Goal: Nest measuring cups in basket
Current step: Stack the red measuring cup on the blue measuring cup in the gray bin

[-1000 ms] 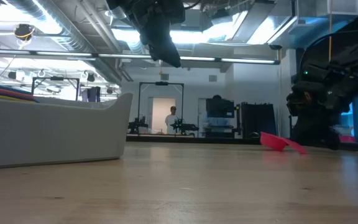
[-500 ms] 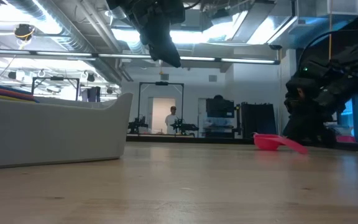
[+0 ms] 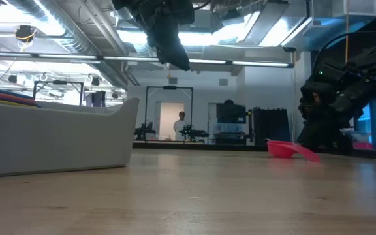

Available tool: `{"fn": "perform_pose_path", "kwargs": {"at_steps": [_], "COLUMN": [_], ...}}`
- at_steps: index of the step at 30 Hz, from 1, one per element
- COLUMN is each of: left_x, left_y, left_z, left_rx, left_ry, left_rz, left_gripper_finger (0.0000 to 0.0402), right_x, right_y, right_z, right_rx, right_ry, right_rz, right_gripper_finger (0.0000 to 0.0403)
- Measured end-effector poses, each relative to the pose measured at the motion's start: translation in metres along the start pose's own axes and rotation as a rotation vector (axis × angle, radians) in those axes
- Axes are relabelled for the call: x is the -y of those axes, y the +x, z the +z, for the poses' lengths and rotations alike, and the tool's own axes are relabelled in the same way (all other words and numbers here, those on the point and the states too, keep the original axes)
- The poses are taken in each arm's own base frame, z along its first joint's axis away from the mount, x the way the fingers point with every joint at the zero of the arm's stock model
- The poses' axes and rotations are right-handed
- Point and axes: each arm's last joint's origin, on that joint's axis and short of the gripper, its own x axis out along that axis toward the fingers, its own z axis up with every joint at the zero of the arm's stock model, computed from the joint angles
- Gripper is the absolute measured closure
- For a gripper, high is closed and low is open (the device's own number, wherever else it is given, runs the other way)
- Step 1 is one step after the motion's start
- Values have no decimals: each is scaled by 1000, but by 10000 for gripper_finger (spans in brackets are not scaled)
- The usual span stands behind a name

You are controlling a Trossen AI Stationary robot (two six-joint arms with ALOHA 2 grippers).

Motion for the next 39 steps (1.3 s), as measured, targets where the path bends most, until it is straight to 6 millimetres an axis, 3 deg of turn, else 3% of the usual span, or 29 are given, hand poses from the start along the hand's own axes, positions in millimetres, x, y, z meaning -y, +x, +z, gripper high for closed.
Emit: {"fn": "perform_pose_path", "kwargs": {"at_steps": [39], "left_x": [0], "left_y": [0], "left_z": [0], "left_rx": [0], "left_ry": [0], "left_rz": [0], "left_gripper_finger": [278], "right_x": [-12], "right_y": [9], "right_z": [-6], "right_rx": [-6], "right_ry": [-67], "right_rz": [-53], "right_gripper_finger": [315]}}
